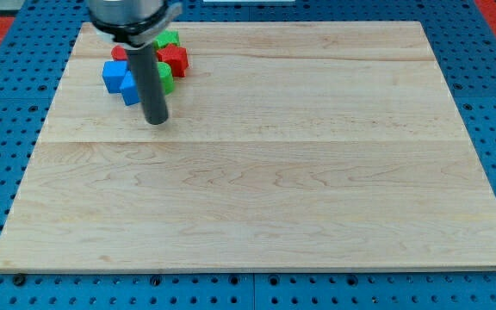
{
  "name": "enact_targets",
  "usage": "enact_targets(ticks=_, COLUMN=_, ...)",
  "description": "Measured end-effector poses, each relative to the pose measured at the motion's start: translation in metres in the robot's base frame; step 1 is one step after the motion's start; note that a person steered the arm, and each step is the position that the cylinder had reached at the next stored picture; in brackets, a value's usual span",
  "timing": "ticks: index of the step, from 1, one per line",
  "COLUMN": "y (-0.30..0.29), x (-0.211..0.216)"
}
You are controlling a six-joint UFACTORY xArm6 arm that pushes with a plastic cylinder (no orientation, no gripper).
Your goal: Move blue triangle towards right and up
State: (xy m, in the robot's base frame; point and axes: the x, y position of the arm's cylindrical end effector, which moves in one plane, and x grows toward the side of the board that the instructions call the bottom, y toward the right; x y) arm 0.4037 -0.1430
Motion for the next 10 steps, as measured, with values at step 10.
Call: enact_targets(ticks=10, y=0.051, x=-0.044)
